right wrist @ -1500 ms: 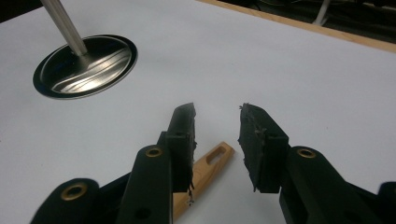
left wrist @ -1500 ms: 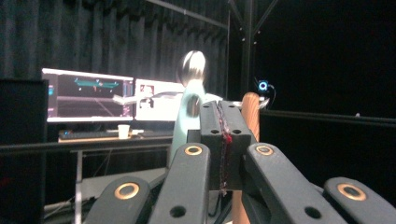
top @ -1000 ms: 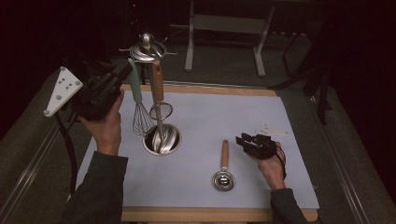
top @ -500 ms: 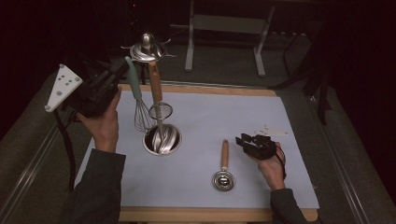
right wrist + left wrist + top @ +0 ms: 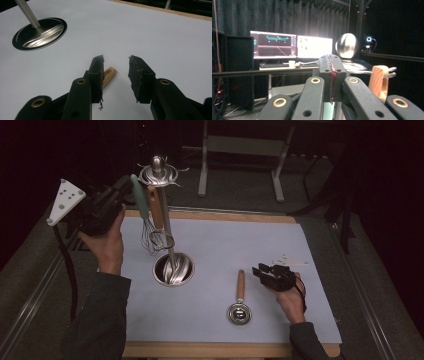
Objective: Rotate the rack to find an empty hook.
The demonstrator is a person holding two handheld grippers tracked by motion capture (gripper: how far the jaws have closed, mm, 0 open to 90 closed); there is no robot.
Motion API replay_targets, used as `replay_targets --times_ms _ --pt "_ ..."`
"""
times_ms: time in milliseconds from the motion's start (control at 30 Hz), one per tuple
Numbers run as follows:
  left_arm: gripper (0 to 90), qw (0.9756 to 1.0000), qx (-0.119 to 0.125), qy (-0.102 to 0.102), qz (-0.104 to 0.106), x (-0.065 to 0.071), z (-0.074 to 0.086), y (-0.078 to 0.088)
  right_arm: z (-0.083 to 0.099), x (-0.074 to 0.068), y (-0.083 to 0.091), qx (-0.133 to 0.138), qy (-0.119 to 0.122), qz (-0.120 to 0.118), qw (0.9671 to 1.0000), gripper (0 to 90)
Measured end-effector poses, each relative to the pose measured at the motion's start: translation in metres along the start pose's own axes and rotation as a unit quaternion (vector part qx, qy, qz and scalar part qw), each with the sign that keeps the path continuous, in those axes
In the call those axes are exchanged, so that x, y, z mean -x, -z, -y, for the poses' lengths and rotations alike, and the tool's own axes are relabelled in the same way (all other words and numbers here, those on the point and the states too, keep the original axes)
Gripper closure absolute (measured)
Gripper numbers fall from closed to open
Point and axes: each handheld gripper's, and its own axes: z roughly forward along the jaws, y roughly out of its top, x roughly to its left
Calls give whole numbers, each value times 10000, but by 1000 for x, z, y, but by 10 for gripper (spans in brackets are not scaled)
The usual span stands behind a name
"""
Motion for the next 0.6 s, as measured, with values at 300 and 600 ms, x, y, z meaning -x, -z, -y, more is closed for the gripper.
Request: replay_targets --times_ms 300,600 --pt "900 9996 -103 99 -246 -9 -2 -14 1 1 0 1 -20 -3 10000 640" --pt "900 9991 -188 100 -361 -11 -3 -21 1 2 1 18 -38 -1 10000 641"
